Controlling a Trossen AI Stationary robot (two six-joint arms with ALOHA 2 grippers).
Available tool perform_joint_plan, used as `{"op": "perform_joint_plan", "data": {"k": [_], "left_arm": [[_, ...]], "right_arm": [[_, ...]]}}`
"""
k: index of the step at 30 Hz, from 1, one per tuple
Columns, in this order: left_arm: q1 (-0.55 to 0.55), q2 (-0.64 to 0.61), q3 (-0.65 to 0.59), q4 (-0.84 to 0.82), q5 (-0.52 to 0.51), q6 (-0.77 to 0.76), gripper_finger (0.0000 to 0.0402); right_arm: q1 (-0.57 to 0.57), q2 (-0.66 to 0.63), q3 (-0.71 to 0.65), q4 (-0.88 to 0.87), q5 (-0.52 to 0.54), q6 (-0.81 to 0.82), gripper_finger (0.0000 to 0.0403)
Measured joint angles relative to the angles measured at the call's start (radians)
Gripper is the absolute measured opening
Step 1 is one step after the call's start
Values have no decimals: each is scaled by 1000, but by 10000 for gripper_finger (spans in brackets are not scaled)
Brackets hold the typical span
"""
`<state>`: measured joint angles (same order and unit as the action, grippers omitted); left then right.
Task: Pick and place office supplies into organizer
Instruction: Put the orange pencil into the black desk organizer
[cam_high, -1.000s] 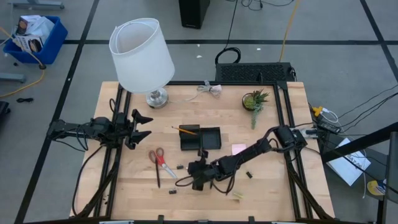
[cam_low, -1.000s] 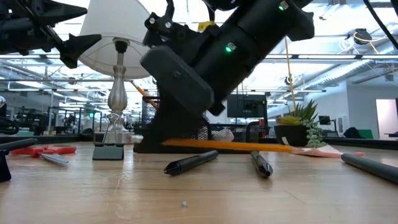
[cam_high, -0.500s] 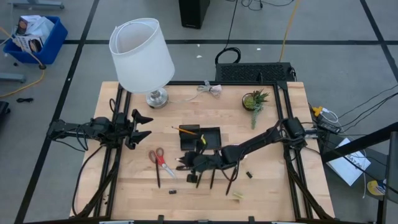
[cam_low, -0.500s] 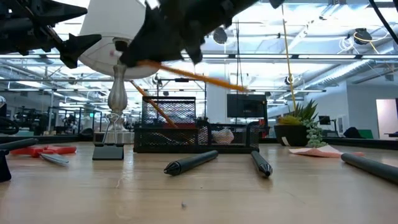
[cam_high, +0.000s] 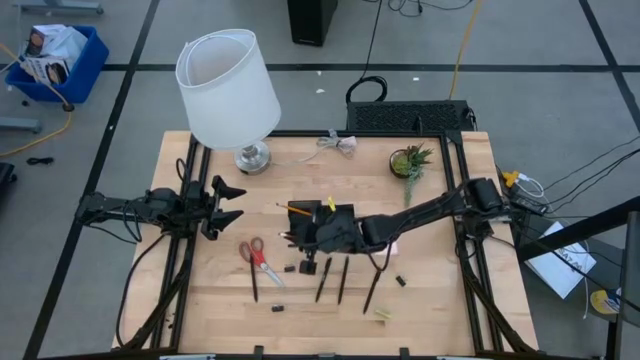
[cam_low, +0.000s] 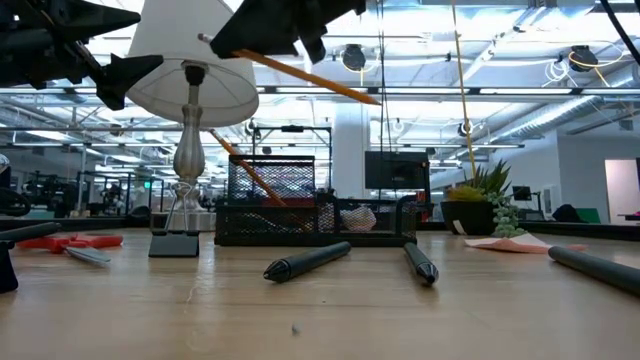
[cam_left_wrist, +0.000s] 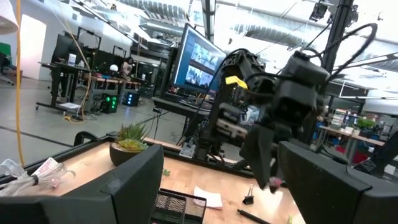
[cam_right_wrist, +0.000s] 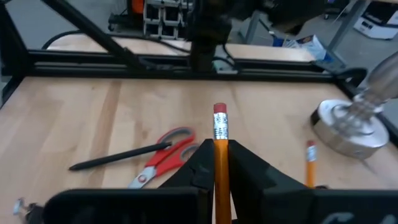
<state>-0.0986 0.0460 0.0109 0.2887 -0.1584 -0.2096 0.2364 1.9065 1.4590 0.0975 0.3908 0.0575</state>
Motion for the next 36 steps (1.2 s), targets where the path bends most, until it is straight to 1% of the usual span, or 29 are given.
{"op": "perform_joint_plan", "data": {"k": [9, 13, 19, 22, 25, 30, 33, 36], "left_arm": [[0, 0, 0, 0, 0, 0, 319], [0, 0, 0, 0, 0, 0, 319], [0, 0, 0, 0, 0, 0, 319], [0, 0, 0, 0, 0, 0, 319], [0, 0, 0, 0, 0, 0, 319], [0, 0, 0, 0, 0, 0, 319], [0, 0, 0, 0, 0, 0, 319], [0, 0, 0, 0, 0, 0, 319]], "right_arm": [[-34, -35, 0, 5, 0, -53, 23], [-44, -40, 0, 26, 0, -128, 21], [-60, -43, 0, 116, -5, -244, 21], [-74, -43, -3, 170, -57, -285, 21], [-102, -43, -64, 374, -152, -303, 21], [-162, -42, -231, 717, -183, -355, 21], [-208, -38, -322, 915, -256, -319, 22], [-249, -26, -404, 1066, -274, -277, 22]]}}
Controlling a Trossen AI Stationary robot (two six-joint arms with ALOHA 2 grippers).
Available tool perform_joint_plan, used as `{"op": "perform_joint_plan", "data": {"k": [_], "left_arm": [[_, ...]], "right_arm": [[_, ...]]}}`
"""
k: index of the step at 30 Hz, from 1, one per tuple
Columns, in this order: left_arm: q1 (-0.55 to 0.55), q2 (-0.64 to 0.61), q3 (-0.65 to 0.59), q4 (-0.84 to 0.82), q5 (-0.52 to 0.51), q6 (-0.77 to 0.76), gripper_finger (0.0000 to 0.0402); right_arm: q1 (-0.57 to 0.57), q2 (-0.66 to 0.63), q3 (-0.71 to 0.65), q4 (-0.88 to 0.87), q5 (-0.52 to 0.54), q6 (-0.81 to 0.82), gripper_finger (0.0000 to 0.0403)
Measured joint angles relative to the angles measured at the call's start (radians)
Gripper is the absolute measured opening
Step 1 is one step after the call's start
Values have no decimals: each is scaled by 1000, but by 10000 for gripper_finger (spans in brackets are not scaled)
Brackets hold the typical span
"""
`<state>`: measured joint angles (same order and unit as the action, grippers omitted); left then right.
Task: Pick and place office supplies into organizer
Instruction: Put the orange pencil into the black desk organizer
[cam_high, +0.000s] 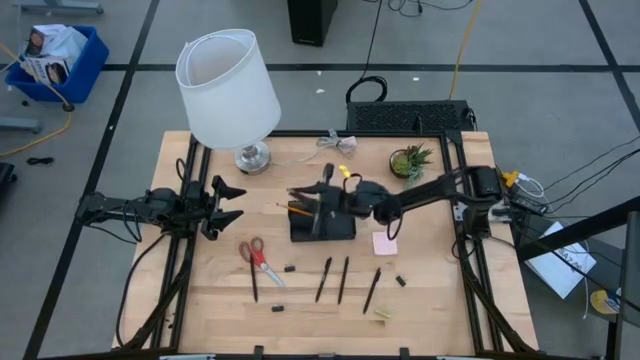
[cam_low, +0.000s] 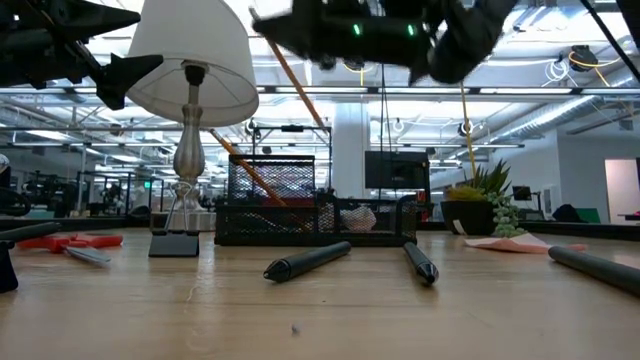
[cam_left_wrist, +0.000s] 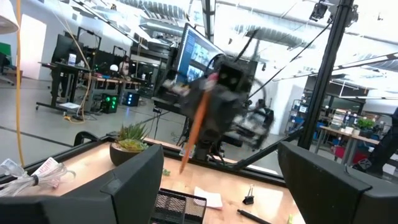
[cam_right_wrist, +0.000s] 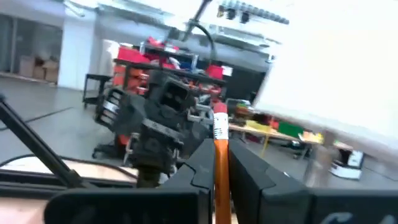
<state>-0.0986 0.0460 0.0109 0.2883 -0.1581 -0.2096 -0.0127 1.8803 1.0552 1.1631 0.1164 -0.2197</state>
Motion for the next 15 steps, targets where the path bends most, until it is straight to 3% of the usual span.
{"op": "perform_joint_plan", "data": {"k": [5, 15], "left_arm": [[0, 0, 0, 0, 0, 0, 319], [0, 0, 0, 0, 0, 0, 319]], "right_arm": [[-57, 15, -34, 119, -95, 113, 22], [-62, 133, 40, 179, -126, 140, 23]]}}
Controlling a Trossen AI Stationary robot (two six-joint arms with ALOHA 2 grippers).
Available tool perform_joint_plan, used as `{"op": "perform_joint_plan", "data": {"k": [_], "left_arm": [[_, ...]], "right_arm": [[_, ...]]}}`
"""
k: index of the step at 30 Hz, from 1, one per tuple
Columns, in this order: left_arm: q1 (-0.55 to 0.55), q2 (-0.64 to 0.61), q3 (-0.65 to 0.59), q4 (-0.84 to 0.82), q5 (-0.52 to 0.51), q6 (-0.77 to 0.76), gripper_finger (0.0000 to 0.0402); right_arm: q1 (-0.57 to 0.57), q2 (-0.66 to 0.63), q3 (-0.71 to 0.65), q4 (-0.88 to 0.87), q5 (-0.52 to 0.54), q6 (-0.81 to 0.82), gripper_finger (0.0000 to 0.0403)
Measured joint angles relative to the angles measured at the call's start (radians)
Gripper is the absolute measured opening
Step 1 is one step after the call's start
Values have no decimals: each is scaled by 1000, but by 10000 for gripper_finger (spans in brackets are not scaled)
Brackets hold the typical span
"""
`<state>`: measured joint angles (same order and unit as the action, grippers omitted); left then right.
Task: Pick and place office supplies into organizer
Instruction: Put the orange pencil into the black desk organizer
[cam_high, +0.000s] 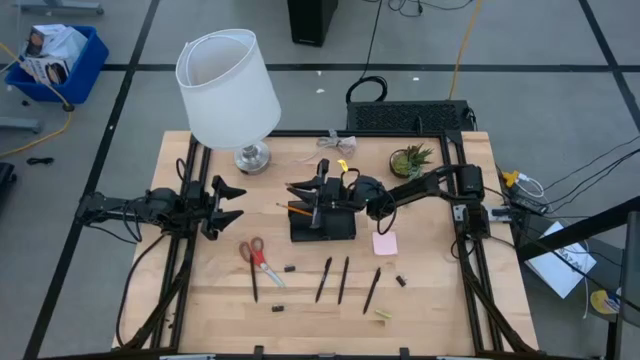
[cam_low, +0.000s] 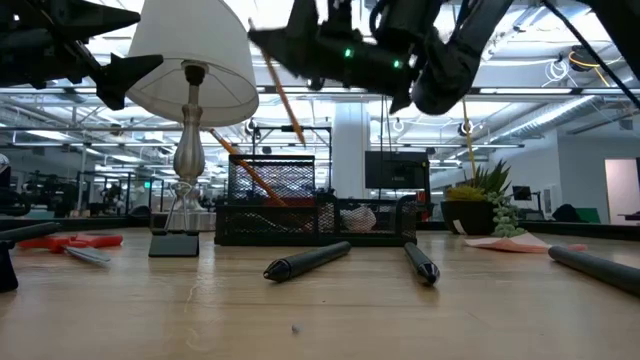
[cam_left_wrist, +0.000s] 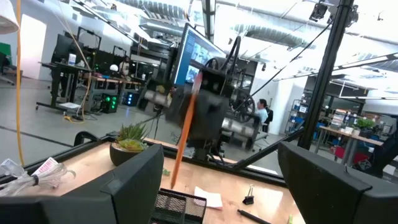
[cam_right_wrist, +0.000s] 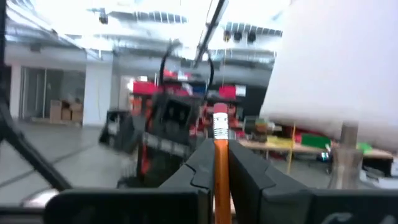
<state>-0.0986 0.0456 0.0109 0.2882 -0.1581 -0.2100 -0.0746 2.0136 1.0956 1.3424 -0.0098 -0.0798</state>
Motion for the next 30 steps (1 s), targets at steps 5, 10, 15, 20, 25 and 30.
{"op": "perform_joint_plan", "data": {"k": [5, 10, 15, 20, 25, 30], "left_arm": [[0, 0, 0, -1, 0, 0, 319], [0, 0, 0, -3, 0, 0, 319], [0, 0, 0, 0, 0, 0, 319], [0, 0, 0, 0, 0, 0, 319], [0, 0, 0, 0, 0, 0, 319], [0, 0, 0, 0, 0, 0, 319]], "right_arm": [[-3, 27, 15, 9, 2, -12, 23], [-11, 31, 13, -51, 6, -10, 28], [-11, 30, 13, -56, 7, 0, 35], [-11, 30, 13, -80, 7, 4, 39], [-11, 30, 13, -109, 7, 12, 40], [-11, 30, 13, -106, 7, 12, 40]]}}
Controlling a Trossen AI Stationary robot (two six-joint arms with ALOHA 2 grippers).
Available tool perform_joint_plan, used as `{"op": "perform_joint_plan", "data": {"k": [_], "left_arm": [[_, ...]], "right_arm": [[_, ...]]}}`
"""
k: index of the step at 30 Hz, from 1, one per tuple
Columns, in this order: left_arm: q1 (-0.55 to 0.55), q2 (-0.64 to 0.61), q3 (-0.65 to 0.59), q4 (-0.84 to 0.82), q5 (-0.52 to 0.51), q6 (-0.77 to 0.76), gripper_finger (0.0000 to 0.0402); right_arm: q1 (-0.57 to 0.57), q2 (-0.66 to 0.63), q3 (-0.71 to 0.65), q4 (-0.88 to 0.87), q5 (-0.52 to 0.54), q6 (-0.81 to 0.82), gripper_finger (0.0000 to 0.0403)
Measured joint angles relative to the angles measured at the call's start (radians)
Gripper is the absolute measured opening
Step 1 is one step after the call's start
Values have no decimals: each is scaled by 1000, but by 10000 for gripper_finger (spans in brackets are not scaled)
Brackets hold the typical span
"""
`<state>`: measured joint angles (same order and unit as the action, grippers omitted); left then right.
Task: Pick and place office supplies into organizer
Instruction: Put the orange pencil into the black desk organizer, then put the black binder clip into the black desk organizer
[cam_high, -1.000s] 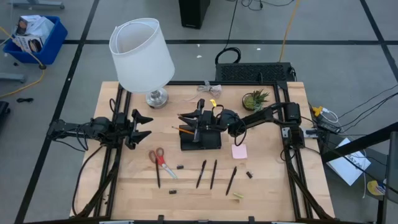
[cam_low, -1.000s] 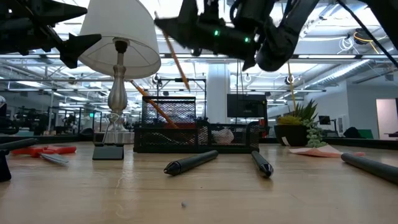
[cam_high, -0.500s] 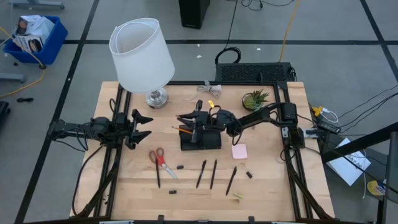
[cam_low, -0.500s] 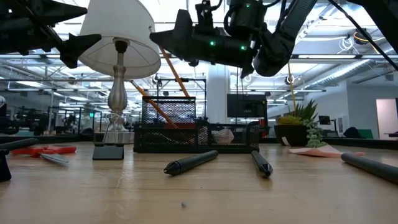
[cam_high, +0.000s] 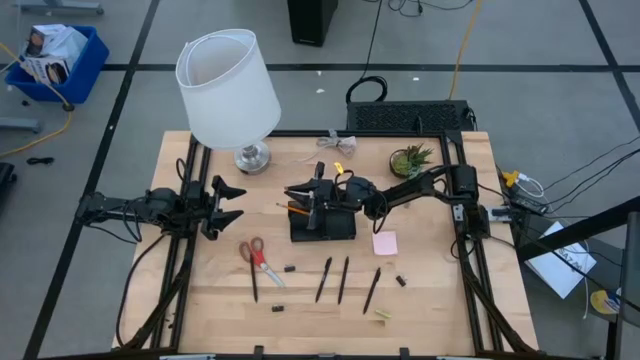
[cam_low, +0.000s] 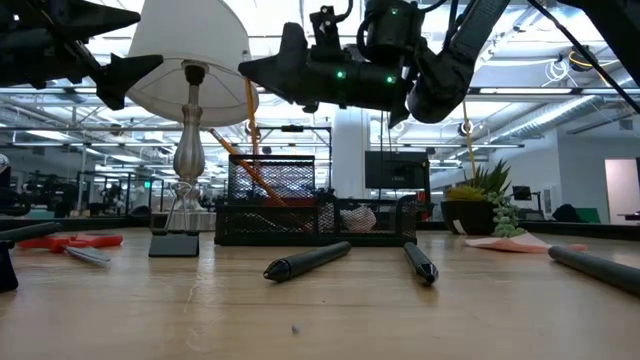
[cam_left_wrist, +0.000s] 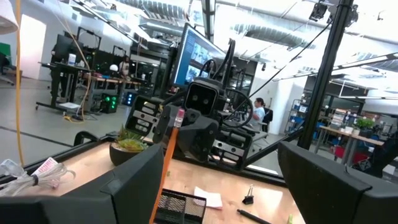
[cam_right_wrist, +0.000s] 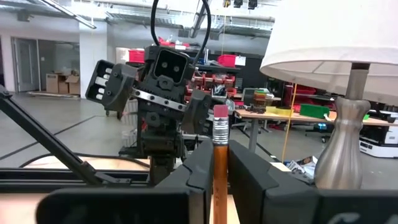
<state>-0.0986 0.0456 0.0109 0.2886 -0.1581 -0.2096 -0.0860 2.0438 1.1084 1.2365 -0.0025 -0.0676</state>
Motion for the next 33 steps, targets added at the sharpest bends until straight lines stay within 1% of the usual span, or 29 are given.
{"op": "perform_joint_plan", "data": {"k": [9, 19, 23, 25, 28, 33], "left_arm": [[0, 0, 0, 0, 0, 0, 319], [0, 0, 0, 0, 0, 0, 319], [0, 0, 0, 0, 0, 0, 319], [0, 0, 0, 0, 0, 0, 319], [0, 0, 0, 0, 0, 0, 319], [0, 0, 0, 0, 0, 0, 319]], "right_arm": [[0, 0, 0, -2, 1, 0, 41], [0, 0, 0, -50, 9, 4, 41], [0, 0, 0, -66, 55, 3, 41], [0, 0, 0, -75, 57, 4, 43], [0, 0, 0, -75, 59, 4, 59], [0, 0, 0, -79, 60, 25, 104]]}}
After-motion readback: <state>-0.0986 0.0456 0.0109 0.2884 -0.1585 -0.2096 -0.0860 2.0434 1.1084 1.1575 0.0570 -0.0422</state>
